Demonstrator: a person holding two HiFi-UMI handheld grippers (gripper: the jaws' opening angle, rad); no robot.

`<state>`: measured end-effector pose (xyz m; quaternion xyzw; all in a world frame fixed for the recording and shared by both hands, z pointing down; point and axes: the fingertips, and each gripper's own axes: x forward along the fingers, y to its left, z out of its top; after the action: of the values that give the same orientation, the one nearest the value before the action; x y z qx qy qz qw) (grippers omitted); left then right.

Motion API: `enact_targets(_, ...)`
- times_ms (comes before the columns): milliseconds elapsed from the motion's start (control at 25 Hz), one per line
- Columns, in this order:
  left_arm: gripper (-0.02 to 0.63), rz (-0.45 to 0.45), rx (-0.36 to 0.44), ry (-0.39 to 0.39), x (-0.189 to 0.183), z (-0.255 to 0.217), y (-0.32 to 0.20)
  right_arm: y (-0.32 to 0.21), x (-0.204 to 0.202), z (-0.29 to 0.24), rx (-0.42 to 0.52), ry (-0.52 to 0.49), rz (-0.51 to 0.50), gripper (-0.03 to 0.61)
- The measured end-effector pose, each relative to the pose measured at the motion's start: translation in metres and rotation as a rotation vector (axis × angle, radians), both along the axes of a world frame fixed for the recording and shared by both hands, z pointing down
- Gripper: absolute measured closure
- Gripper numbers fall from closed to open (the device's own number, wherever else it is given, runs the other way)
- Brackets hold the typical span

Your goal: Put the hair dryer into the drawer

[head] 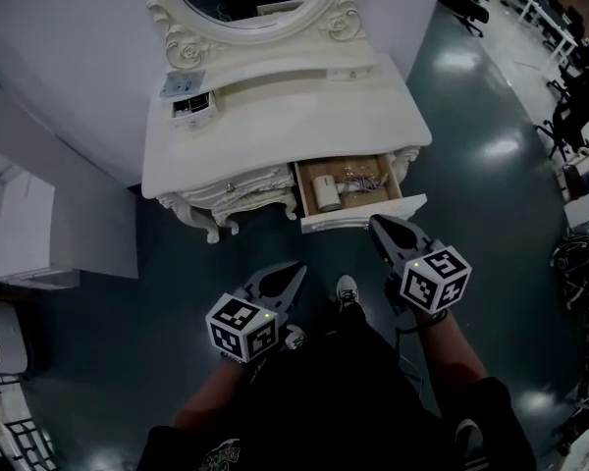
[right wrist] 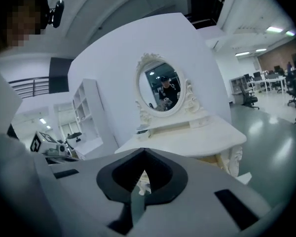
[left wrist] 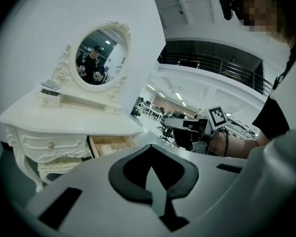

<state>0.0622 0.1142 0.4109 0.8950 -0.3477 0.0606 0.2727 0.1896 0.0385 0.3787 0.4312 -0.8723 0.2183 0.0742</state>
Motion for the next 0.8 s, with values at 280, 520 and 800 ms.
enact_targets(280,0.611,0.040,-0.015,0.009,-0.017,0.003,0.044,0.084,-0.053,0.016,-0.072,-0.093,-0.013,0.549)
enact_targets(520,0.611,0.042,-0.017,0.008,-0.035,0.006,0.068,0.135,-0.098,0.037,-0.131,-0.091,-0.077,0.549)
enact_targets(800,0.611,0.017,-0.024,0.011,-0.051,0.013,0.081,0.145,-0.116,0.043,-0.138,-0.079,-0.113,0.549)
